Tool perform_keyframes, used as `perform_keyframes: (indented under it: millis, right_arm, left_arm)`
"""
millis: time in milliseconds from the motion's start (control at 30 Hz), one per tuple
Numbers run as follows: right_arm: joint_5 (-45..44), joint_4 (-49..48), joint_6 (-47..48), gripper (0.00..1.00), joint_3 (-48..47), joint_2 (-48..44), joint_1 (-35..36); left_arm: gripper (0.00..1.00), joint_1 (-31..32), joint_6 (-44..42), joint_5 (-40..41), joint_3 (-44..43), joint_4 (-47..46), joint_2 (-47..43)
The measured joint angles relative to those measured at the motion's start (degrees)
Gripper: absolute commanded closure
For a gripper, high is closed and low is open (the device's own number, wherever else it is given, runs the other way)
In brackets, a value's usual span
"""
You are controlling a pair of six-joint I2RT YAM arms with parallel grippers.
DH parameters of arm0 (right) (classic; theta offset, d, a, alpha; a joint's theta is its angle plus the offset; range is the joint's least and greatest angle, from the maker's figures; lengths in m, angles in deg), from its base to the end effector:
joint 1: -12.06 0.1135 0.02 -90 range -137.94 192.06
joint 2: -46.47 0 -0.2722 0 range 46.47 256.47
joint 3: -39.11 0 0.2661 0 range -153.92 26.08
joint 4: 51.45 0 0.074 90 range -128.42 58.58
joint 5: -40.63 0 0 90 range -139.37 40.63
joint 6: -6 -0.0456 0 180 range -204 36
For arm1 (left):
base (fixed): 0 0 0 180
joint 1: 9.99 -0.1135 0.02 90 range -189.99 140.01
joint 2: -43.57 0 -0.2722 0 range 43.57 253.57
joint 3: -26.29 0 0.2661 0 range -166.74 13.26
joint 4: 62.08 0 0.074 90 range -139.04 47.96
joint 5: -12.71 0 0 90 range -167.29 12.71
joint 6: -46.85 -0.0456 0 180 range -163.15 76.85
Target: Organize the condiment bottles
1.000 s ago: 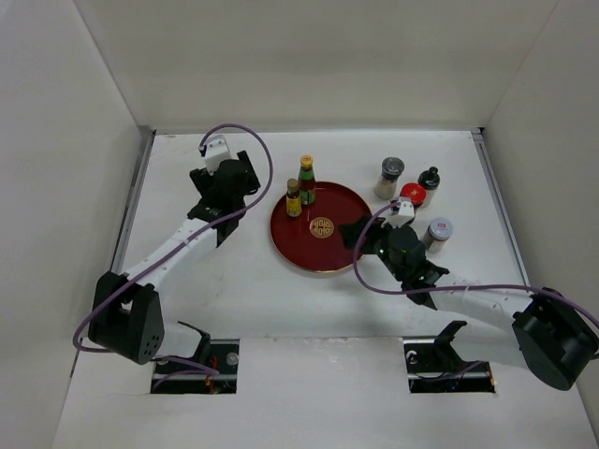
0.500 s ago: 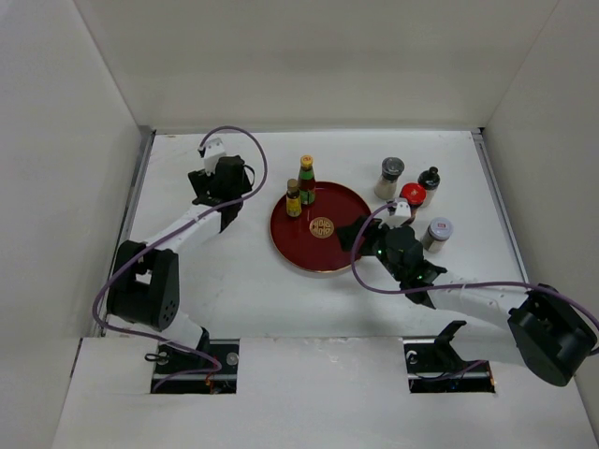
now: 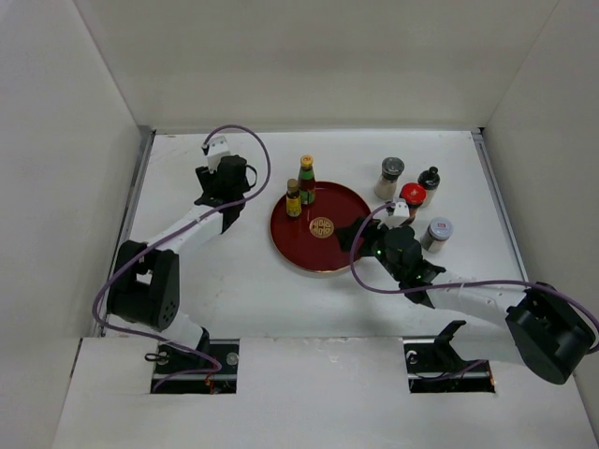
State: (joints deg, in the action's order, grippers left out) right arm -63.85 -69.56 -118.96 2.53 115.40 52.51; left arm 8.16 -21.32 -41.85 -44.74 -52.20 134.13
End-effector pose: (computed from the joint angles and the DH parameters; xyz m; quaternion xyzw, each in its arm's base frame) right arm 0.2064 0.1610 0.1961 0.0398 0.7858 0.2938 0.5427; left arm 0.3601 -0.0902 0.2421 -0.1799 0.8171 0.0827 0.5414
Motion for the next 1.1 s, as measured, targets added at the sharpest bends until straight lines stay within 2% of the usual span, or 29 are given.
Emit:
perform_keyframes:
  millis: [167,333,400,467,500,533,600,700,867,933,1100]
  right_arm:
    - [0.04,0.02,0.0,0.09,0.0,-0.2,0.0]
    - [0.09,-0.13,0.0,0.14,0.02,-0.61,0.0]
    - [0.07,-0.15,0.04,0.3,0.02,-0.9,0.0]
    - [0.04,-0.24,0.24,0.55,0.02,-1.16,0.0]
    - [0.07,-0.28,0.22,0.64,0.02,-1.22,-0.04]
    - [0.11,-0.22,0.11,0.69,0.02,-1.4,-0.17]
    - [0.09,-0.15,-0.13,0.73,0.02,-1.95,-0.26]
    - [0.07,-0.2,-0.2,0.7,0.02,-3.32,-0.28]
    - [-0.37,-0.22,-0.31,0.48,0.33,-5.75,-0.33]
    - [-0.72,-0.22,-0.42,0.35,0.96,-7.45,-0.39]
    - [-1.95,-0.24,-0.17,0.22,2.19,-11.08,-0.79]
  left_arm:
    - [0.64,4.61,-0.92,1.55,5.2,4.7,-10.56]
    - [0.64,14.32,-0.7,2.32,5.68,11.32,-23.28]
    - [0.64,18.27,0.0,2.49,5.51,12.59,-25.68]
    - [0.64,22.16,0.79,2.54,4.98,13.62,-25.79]
    - [0.64,23.91,1.11,2.49,4.83,13.79,-25.18]
    - [0.64,25.55,1.36,2.49,4.74,13.81,-24.33]
    - [0.64,28.24,1.55,2.4,4.72,13.29,-22.29]
    - [0.64,30.73,1.66,1.42,4.7,12.17,-18.64]
    - [0.64,30.91,1.75,0.33,4.96,9.55,-14.23]
    - [0.63,30.62,1.77,0.07,5.6,7.48,-13.6]
    - [0.59,30.23,1.55,-0.24,6.88,3.26,-11.63]
